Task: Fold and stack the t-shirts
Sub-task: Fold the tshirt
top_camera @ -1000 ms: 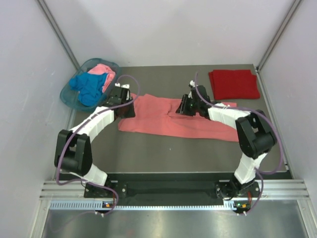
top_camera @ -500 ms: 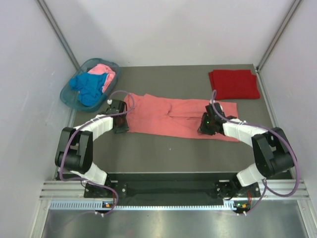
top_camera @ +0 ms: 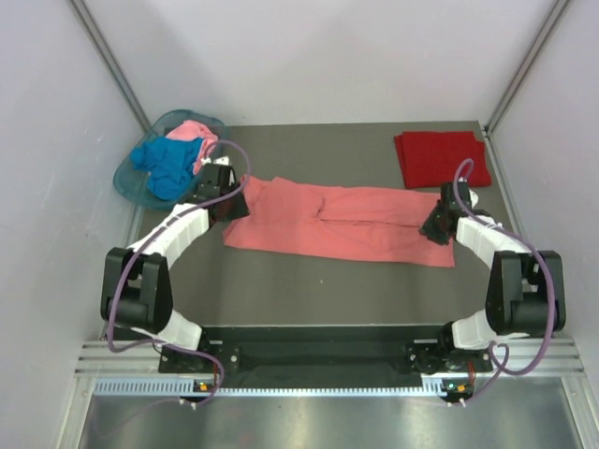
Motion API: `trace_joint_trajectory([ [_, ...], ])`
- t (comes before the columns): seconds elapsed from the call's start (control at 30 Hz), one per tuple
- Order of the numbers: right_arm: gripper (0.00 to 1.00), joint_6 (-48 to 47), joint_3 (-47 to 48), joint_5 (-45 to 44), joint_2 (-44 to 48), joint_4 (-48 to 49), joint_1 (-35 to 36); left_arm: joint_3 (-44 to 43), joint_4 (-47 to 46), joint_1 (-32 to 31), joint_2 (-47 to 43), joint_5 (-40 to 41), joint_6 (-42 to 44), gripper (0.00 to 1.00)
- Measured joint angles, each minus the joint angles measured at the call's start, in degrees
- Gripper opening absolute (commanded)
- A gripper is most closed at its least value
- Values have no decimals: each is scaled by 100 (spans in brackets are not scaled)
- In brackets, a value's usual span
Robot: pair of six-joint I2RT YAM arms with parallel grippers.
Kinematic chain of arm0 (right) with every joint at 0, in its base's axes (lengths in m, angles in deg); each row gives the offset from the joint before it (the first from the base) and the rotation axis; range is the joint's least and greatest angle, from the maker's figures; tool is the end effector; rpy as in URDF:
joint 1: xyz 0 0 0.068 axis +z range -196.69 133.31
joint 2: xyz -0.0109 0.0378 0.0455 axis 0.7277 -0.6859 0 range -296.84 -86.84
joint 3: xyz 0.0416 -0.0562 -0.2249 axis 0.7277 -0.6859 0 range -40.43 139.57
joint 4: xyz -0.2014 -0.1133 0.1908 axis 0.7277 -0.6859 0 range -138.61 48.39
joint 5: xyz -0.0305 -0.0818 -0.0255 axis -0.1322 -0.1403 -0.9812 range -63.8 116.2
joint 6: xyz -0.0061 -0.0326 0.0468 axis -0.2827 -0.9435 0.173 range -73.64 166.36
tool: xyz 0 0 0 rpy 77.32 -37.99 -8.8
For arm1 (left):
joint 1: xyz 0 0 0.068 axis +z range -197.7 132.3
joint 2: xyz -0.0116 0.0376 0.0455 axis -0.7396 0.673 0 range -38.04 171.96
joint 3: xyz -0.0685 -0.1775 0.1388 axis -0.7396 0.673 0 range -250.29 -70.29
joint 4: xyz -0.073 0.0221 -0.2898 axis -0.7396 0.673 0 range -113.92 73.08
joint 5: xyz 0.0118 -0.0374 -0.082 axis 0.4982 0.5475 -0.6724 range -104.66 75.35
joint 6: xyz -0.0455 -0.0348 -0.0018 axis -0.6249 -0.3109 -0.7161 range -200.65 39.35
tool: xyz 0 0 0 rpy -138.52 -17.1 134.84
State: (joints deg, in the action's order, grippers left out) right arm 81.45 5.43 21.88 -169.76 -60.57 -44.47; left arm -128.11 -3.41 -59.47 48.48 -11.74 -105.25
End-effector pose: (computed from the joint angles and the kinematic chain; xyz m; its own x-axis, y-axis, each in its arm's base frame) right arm 0.3200 0.0093 0.1180 -0.6761 0.5473 -0.4933 0.4789 0.8352 0.2703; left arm 0.3531 -0.0715 0.1673 -0.7453 -0.2693 -0.6099 -0.1528 0.9594 -0.2369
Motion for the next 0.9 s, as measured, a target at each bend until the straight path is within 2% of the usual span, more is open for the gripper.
trace_joint_trajectory([
  [0.1,27,-17,0,-68,-273,-22,-391,-160,-317,-42,328,-317,-76,39],
  [0.3,24,109,-42,101,-496,79,-1069,-463,-566,-59,1659,-415,-251,40],
  [0.47,25,260,-531,142,0,306,-1414,-595,-699,-33,1805,4,-339,40],
  [0.6,31,308,-918,-26,802,-92,-1519,-881,-463,-33,1958,234,-352,40],
  [0.77,39,264,-852,-42,1792,-476,-1145,-1650,144,-15,2037,579,-201,39],
  [0.9,54,-229,-236,398,1786,-343,122,-1781,461,2,1576,702,-101,38],
])
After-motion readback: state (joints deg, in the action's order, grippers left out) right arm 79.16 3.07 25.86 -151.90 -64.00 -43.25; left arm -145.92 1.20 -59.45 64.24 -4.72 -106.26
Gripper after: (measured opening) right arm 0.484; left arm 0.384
